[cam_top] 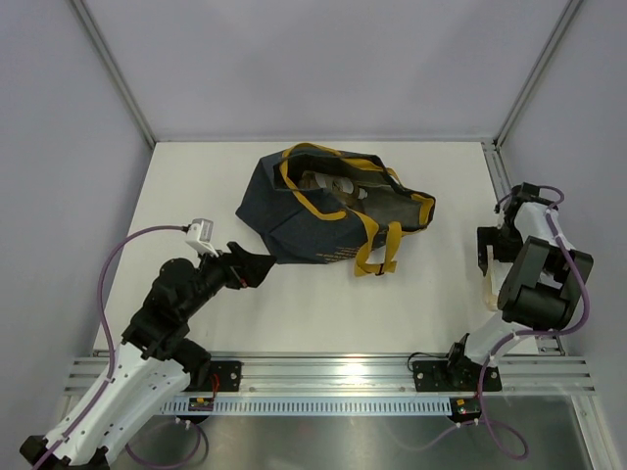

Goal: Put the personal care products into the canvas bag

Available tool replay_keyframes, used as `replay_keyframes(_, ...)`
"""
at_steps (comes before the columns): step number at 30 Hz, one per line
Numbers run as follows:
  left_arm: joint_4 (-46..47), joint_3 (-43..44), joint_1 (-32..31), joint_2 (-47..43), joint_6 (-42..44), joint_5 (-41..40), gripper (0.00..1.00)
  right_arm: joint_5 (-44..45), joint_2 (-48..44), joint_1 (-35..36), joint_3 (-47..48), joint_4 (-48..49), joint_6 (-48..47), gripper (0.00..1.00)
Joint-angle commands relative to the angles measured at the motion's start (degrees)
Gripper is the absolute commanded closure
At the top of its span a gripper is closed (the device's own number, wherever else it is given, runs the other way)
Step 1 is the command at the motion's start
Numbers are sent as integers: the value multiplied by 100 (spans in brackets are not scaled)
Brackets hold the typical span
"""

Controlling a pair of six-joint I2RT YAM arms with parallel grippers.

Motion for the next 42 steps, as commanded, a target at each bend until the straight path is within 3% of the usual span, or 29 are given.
replay_keyframes(1, 368, -58, 7, -36, -104, -5, 1, -387, 340, -219, 398, -231, 154, 0)
replay_keyframes(16, 386, 145, 7, 219, -87, 4, 1, -1197, 1404, -325, 187, -55, 400, 2)
replay_keyframes(19, 377, 171, 7, 228, -69, -14, 1, -1353, 1361, -342, 178, 15, 427, 17)
replay_keyframes(20, 377, 171, 7, 245, -61, -14, 1, -1407, 1361, -342, 178, 15, 426, 30)
replay_keyframes(23, 360, 206, 7, 272, -34, -14, 1, -1653, 1343, -386, 179, 42, 462, 53)
replay_keyframes(24, 342, 206, 7, 280, -34, -14, 1, -1810, 1326, -421, 178, 51, 470, 71)
replay_keyframes(26, 325, 215, 7, 281, -43, -32, 1, -1969, 1229, -465, 213, 42, 427, 87)
replay_keyframes(27, 307, 215, 7, 254, -43, -32, 1, -2100, 1194, -535, 231, 42, 418, 100)
replay_keyframes(42, 131, 399, 7, 316, -8, -67, 1, -4227, 350, -808, 486, -143, 549, 100)
